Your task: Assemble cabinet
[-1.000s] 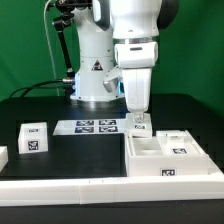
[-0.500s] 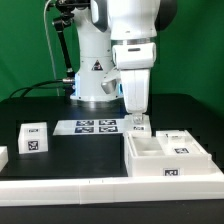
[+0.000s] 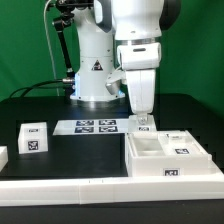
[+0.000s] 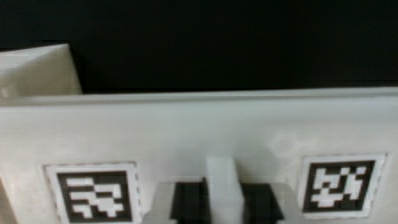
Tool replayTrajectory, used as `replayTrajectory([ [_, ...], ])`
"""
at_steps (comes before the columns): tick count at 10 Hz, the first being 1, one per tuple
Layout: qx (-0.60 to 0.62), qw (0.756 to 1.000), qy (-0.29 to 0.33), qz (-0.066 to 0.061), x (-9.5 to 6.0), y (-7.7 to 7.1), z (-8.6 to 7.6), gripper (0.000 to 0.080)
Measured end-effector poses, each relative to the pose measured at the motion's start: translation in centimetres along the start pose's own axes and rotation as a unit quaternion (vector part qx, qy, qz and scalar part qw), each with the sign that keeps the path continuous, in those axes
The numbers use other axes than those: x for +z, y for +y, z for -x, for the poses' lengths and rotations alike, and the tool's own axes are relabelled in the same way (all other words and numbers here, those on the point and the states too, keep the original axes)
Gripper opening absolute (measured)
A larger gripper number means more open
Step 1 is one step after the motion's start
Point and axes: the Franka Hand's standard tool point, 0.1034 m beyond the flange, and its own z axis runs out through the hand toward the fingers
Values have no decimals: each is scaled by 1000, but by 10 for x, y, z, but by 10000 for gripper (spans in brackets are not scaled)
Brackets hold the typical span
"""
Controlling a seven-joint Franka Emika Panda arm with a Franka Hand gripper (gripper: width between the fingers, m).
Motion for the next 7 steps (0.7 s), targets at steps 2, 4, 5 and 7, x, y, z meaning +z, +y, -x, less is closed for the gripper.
replayTrajectory([
  [2, -2, 1000, 2, 2, 0, 4, 0, 69],
  [4, -18, 1000, 5, 5, 1, 13, 2, 69],
  [5, -23, 1000, 7, 9, 1, 18, 2, 69],
  [7, -27, 999, 11, 14, 0, 29, 2, 69],
])
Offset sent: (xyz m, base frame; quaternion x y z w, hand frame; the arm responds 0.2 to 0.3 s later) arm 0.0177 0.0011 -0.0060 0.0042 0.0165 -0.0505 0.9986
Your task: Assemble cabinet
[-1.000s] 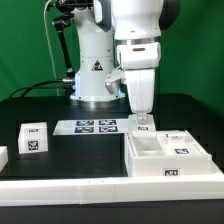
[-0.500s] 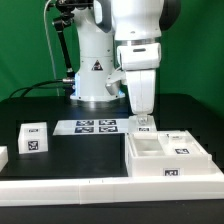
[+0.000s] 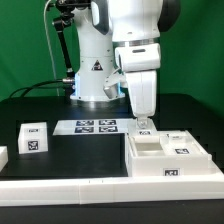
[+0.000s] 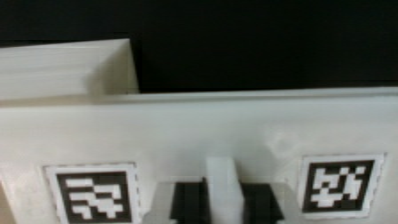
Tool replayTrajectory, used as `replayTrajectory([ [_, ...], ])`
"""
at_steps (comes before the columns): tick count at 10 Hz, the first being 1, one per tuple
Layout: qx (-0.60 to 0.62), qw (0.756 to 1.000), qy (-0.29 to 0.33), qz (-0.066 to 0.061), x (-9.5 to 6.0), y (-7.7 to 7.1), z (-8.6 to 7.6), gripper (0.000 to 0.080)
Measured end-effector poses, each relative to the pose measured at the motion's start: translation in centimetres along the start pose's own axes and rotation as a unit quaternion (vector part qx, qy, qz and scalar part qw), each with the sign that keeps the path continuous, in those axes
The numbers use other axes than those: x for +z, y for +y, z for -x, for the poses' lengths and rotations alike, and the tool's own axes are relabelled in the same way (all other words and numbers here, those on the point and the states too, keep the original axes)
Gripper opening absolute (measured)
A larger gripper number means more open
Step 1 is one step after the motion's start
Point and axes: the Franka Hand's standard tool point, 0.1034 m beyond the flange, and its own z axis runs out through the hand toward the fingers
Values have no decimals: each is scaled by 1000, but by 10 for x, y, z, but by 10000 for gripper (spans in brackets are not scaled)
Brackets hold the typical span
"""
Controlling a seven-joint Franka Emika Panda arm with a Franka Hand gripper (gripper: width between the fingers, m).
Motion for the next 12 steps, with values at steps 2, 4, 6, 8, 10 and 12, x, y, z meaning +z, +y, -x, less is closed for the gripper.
replayTrajectory([
  [2, -3, 1000, 3, 7, -1, 12, 1, 69],
  [4, -3, 1000, 3, 6, -1, 12, 1, 69],
  [6, -3, 1000, 3, 6, -1, 12, 1, 69],
  [8, -12, 1000, 6, 9, -1, 25, 0, 69],
  [10, -10, 1000, 5, -2, -1, 38, 0, 69],
  [12, -7, 1000, 6, -4, -1, 50, 0, 69],
])
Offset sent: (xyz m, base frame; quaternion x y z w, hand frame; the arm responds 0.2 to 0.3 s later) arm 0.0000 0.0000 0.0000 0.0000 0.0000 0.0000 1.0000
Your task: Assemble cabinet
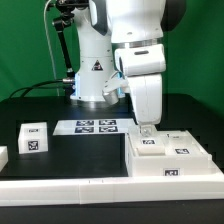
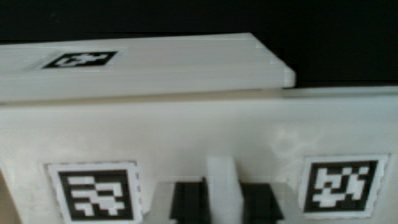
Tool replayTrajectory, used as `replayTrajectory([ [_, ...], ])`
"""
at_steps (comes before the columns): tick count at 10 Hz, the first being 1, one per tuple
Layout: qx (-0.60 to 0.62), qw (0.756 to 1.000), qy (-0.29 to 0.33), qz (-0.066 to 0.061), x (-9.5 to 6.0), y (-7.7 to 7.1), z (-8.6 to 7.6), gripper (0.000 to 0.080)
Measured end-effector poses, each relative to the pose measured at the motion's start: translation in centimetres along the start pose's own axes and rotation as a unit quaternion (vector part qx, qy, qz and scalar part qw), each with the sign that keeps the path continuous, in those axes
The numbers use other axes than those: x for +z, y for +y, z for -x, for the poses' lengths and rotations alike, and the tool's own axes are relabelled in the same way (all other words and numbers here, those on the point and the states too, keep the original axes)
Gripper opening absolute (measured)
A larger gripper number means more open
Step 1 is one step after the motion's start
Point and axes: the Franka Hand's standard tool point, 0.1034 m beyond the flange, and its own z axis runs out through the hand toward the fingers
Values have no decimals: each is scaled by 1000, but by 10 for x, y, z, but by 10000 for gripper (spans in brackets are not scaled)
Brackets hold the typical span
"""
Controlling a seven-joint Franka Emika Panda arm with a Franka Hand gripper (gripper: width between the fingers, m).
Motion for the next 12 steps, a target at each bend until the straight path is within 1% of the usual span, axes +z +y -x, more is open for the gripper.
replayTrajectory([
  [1, 1, 1000, 1, -1, 1, 6, 0, 69],
  [2, 3, 1000, 3, 1, 1, 16, 0, 69],
  [4, 5, 1000, 5, 3, 1, 28, 1, 69],
  [5, 5, 1000, 7, 6, 0, 36, 1, 69],
  [6, 3, 1000, 7, 2, 0, 38, 1, 69],
  [7, 2, 1000, 7, 0, 0, 38, 0, 70],
  [8, 1, 1000, 5, -8, 1, 39, 0, 70],
  [9, 0, 1000, 4, -12, 1, 39, 0, 70],
  [11, -4, 1000, 4, -12, 0, 39, 1, 70],
  [12, -10, 1000, 4, -11, 0, 39, 2, 157],
])
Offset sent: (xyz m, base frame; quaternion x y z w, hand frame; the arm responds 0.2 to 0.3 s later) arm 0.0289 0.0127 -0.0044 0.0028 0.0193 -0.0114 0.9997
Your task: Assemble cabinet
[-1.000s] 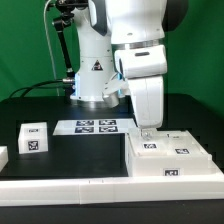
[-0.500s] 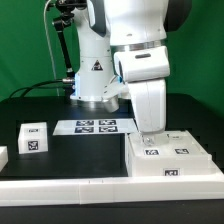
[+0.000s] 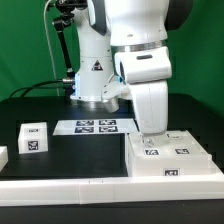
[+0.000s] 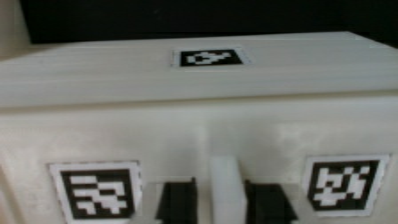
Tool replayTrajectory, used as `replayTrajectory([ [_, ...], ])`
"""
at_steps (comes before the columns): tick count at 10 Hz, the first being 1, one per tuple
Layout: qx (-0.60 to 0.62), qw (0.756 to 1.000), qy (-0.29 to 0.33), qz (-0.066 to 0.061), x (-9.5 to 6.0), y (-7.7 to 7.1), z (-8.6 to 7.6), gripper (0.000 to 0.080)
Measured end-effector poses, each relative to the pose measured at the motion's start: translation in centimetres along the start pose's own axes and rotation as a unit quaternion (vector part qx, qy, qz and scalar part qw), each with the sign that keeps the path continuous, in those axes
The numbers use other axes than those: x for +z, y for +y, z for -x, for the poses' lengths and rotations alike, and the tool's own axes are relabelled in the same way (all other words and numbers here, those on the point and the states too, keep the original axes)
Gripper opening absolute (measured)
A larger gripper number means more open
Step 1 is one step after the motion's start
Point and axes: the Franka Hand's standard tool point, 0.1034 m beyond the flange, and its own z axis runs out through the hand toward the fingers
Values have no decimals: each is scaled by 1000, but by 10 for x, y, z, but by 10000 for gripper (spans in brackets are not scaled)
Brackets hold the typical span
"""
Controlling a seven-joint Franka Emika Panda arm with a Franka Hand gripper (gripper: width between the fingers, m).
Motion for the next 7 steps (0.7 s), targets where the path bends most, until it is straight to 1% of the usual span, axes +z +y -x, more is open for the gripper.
replayTrajectory([
  [1, -6, 1000, 0, 0, 0, 0, 1, 157],
  [2, -14, 1000, 0, 2, -1, 1, 2, 358],
  [3, -19, 1000, 0, 5, -2, -1, 5, 536],
  [4, -17, 1000, -1, 8, -3, -3, 9, 536],
  [5, -11, 1000, 0, 19, -6, -6, 15, 670],
  [6, -1, 999, -2, 34, -12, -13, 25, 770],
  [7, 26, 998, -1, 49, -17, -18, 30, 770],
])
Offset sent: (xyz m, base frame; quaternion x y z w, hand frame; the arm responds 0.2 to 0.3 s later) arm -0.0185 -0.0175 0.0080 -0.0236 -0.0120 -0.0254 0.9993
